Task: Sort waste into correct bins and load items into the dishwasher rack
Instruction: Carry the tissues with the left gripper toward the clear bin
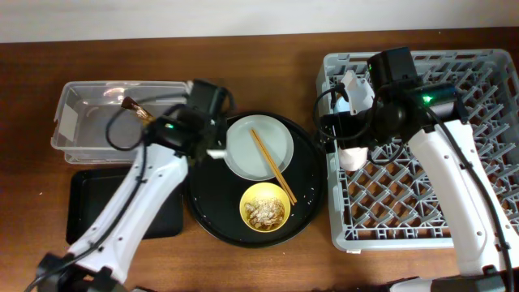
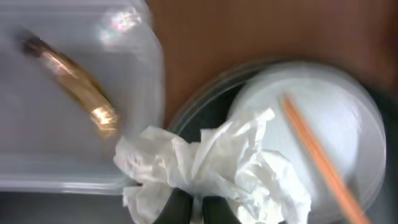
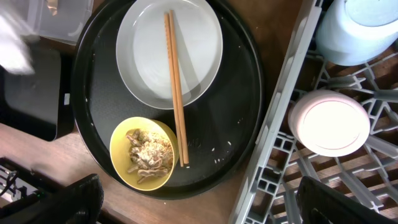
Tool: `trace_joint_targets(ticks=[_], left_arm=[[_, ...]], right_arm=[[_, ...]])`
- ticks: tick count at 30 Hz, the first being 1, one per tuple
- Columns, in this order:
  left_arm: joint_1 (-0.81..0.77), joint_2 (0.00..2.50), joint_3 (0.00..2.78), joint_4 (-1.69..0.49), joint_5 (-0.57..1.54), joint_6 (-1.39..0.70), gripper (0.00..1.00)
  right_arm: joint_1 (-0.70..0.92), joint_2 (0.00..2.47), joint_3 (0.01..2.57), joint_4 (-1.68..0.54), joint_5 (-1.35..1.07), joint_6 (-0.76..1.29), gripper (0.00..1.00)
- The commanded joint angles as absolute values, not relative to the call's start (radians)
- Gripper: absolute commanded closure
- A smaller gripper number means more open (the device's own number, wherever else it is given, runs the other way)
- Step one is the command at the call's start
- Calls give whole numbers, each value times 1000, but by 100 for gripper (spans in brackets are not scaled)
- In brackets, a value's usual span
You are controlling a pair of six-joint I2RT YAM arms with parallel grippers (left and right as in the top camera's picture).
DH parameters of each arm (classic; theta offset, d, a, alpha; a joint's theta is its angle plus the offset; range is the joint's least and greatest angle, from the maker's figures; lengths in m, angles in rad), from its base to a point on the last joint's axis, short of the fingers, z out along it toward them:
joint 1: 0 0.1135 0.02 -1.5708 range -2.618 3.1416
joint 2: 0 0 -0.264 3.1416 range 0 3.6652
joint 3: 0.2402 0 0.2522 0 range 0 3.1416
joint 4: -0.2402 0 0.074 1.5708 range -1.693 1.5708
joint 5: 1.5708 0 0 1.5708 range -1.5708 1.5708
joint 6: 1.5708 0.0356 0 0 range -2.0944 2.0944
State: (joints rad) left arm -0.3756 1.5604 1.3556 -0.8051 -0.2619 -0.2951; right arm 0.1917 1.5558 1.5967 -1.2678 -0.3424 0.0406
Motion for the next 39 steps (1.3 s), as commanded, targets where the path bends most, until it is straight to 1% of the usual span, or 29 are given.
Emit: trace_joint_targets(ticks=[1, 4, 9, 14, 15, 17, 19, 21, 22, 23, 24, 25, 27, 30, 31, 32, 33, 34, 35, 36, 37, 38, 39], left_arm=[[-294, 1544, 1390, -713, -389, -294, 100], [-210, 1550, 1390, -648, -378, -295, 100], [-84, 1599, 1390, -643, -243, -295, 99], [-27, 1709, 1390, -594, -178, -294, 99], [-20, 1738, 1390, -582, -160, -294, 98], [-17, 1782, 1390, -571, -145, -294, 93], [-17, 1819, 1390, -561, -145, -294, 77], [-17, 1847, 1390, -551, -145, -294, 46], [-17, 1860, 1390, -545, -145, -294, 35], [-17, 1870, 1390, -537, -145, -294, 17], [-17, 1878, 1390, -531, -145, -290, 13], [-17, 1879, 1390, -527, -145, -281, 5], [-17, 1876, 1391, -517, -145, -252, 3], [-17, 1855, 1391, -509, -145, -229, 3], [-17, 1844, 1391, -510, -144, -229, 6], [-17, 1836, 1391, -510, -141, -229, 17], [-17, 1824, 1391, -512, -134, -229, 47], [-17, 1811, 1391, -513, -119, -230, 81], [-17, 1799, 1391, -513, -99, -229, 95], [-17, 1788, 1391, -513, -80, -229, 98], [-17, 1778, 1391, -513, -62, -229, 97], [-17, 1769, 1391, -513, -55, -229, 80], [-17, 1765, 1391, -514, -56, -229, 68]], right_arm=[[197, 1560, 1592, -1268, -351, 30, 2], [197, 1560, 1592, -1268, -351, 30, 2], [197, 1560, 1592, -1268, -351, 30, 1], [197, 1560, 1592, -1268, -351, 30, 2], [197, 1560, 1592, -1268, -351, 30, 2], [197, 1560, 1592, -1268, -351, 30, 2], [197, 1560, 1592, -1268, -351, 30, 2], [197, 1560, 1592, -1268, -351, 30, 2], [197, 1560, 1592, -1268, -351, 30, 2], [197, 1560, 1592, -1268, -351, 30, 2], [197, 1560, 1592, -1268, -351, 30, 2], [197, 1560, 1592, -1268, -351, 30, 2], [197, 1560, 1592, -1268, -351, 30, 2], [197, 1560, 1592, -1268, -351, 30, 2], [197, 1560, 1592, -1268, -351, 30, 2], [197, 1560, 1592, -1268, -351, 30, 2], [197, 1560, 1592, -1268, -351, 30, 2], [197, 1560, 1592, -1268, -351, 30, 2], [197, 1560, 1592, -1268, -351, 30, 2], [197, 1560, 1592, -1268, -351, 30, 2], [197, 1560, 1592, -1268, -351, 30, 2], [197, 1560, 1592, -1268, -351, 30, 2], [197, 1560, 1592, -1268, -351, 30, 2]])
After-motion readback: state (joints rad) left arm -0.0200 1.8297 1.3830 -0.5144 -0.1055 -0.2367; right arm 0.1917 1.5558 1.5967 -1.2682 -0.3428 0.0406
